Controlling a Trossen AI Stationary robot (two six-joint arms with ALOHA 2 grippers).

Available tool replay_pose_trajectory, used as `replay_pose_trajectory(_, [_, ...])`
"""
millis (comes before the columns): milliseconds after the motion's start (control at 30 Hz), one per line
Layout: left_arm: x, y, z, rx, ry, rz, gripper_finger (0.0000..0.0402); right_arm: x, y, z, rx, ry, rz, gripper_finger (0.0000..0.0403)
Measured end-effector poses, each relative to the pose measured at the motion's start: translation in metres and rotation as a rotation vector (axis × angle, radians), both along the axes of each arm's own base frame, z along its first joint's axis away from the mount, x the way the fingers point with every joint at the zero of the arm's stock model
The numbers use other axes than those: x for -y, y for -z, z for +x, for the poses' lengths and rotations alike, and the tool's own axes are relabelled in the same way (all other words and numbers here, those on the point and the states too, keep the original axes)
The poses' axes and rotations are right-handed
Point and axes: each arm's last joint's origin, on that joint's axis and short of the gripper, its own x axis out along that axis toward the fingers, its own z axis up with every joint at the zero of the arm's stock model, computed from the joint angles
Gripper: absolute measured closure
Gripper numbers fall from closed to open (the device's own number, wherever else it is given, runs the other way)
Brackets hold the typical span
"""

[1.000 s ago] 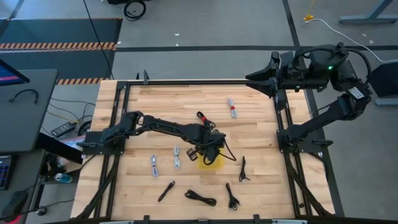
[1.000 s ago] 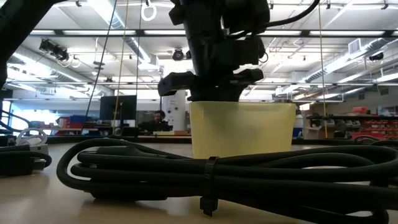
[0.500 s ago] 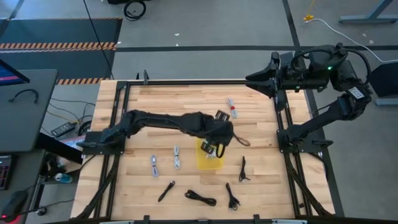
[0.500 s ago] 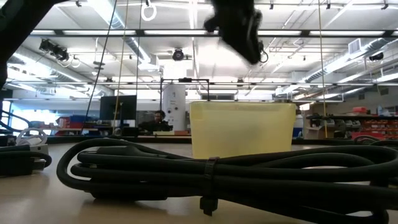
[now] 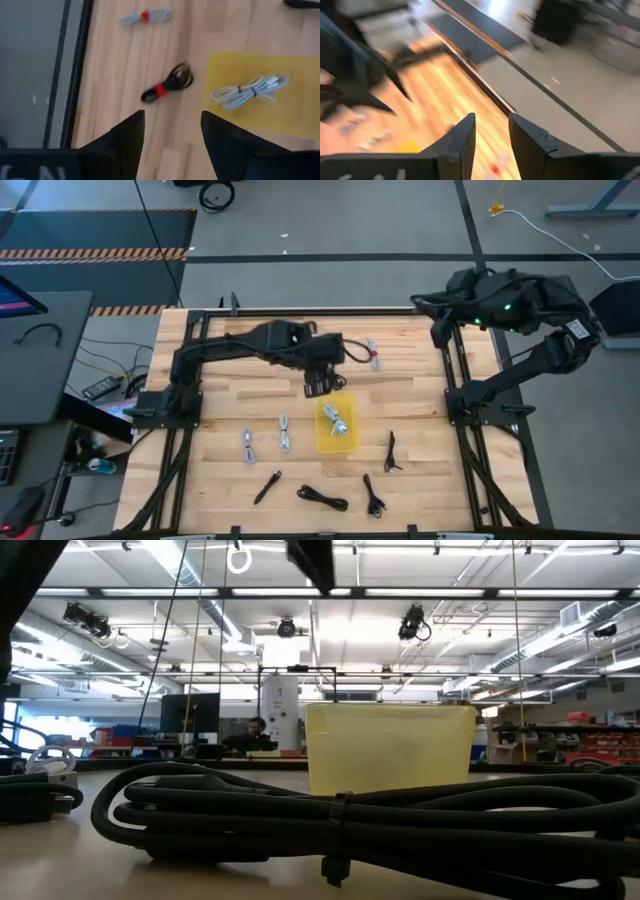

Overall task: Pick and place USB-C Cables
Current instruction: Put the white charger cable into the yellow bin

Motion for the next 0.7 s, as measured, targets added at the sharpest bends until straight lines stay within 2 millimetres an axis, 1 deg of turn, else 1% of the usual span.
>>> replay_pose_trajectory(67, [-0.004,-0.004,-0.009,-0.016,-0.05,-0.018,0.02,0.002,0.007,0.0,-0.065,0.068,0.01,0.0278])
replay_pose_trajectory(167, [-0.008,-0.007,-0.023,-0.073,-0.153,-0.04,0.02,0.006,0.02,0.005,-0.16,0.159,0.024,0.0273])
replay_pose_trajectory(200, [-0.009,-0.008,-0.025,-0.062,-0.193,-0.036,0.02,0.008,0.025,0.009,-0.183,0.183,0.029,0.0271])
replay_pose_trajectory(233, [-0.01,-0.013,-0.028,-0.022,-0.218,-0.036,0.02,0.01,0.03,0.013,-0.195,0.197,0.033,0.0268])
replay_pose_trajectory(333, [-0.008,-0.032,-0.048,0.033,-0.24,-0.048,0.02,0.015,0.049,0.025,-0.27,0.22,0.052,0.0256])
replay_pose_trajectory(433, [-0.003,-0.046,-0.066,0.094,-0.285,-0.048,0.02,0.022,0.076,0.035,-0.368,0.267,0.083,0.0239])
replay_pose_trajectory(500, [0.001,-0.055,-0.077,0.14,-0.307,-0.06,0.02,0.029,0.098,0.041,-0.444,0.289,0.115,0.0225])
replay_pose_trajectory(567, [0.005,-0.067,-0.092,0.191,-0.333,-0.064,0.02,0.035,0.12,0.046,-0.498,0.306,0.157,0.0212])
replay_pose_trajectory(633, [0.009,-0.078,-0.105,0.243,-0.34,-0.07,0.02,0.042,0.144,0.054,-0.525,0.299,0.201,0.0198])
replay_pose_trajectory(700, [0.013,-0.084,-0.113,0.273,-0.341,-0.072,0.02,0.049,0.167,0.063,-0.511,0.257,0.26,0.0187])
